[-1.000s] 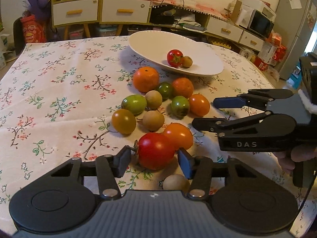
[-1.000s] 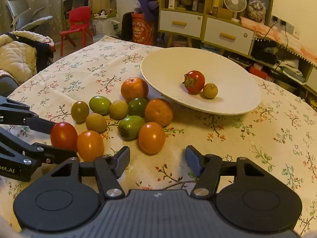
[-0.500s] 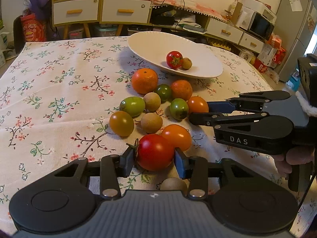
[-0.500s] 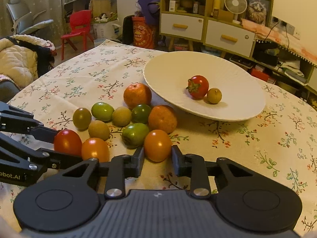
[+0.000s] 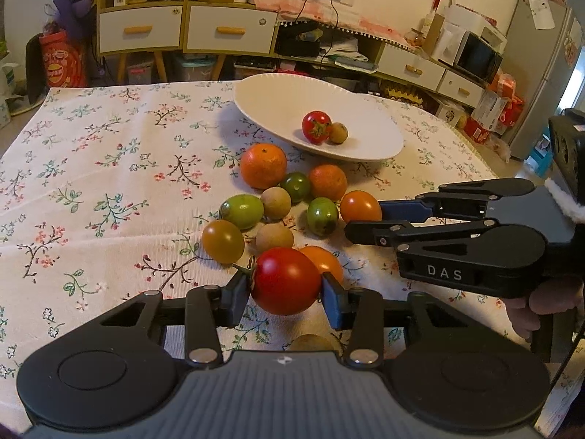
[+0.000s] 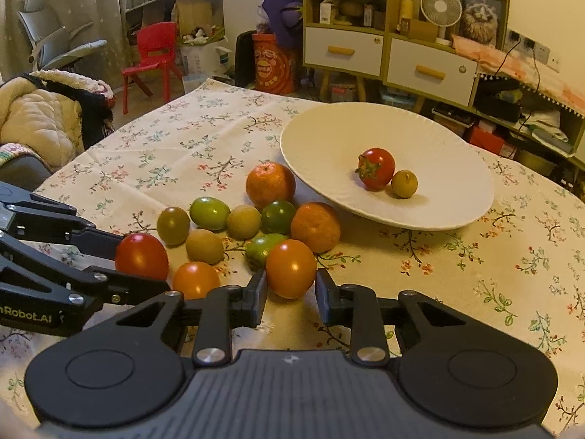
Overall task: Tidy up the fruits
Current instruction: 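Grasp a red tomato with the left gripper while the right grasps an orange tomato, then carry both tomatoes over the white bowl and open both grippers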
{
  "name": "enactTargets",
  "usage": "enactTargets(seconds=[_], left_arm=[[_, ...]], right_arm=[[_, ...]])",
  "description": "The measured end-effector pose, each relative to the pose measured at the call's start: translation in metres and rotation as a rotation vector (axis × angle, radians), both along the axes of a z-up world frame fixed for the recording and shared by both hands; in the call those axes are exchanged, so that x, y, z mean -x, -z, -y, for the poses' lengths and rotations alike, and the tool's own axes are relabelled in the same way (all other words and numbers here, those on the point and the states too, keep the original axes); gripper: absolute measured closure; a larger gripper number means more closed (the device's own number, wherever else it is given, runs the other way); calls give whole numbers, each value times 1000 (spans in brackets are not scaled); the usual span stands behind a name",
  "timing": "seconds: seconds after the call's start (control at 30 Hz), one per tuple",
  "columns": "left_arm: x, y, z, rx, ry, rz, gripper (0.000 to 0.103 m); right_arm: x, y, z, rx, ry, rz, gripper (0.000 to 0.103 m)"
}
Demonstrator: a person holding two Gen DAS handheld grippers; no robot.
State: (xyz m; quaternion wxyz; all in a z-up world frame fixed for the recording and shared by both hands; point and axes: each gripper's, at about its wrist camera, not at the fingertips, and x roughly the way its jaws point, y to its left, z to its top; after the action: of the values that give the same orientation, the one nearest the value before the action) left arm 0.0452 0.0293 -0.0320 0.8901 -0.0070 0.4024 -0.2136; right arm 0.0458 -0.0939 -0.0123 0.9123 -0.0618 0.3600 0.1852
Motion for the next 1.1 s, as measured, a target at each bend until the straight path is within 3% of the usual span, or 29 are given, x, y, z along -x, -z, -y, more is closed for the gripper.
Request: enactTargets(seconds=[1.1], left_arm=[[-37,-37,30,79,-49,54,63]], right_arm=[[-16,-31,29,-91,105,38,78]])
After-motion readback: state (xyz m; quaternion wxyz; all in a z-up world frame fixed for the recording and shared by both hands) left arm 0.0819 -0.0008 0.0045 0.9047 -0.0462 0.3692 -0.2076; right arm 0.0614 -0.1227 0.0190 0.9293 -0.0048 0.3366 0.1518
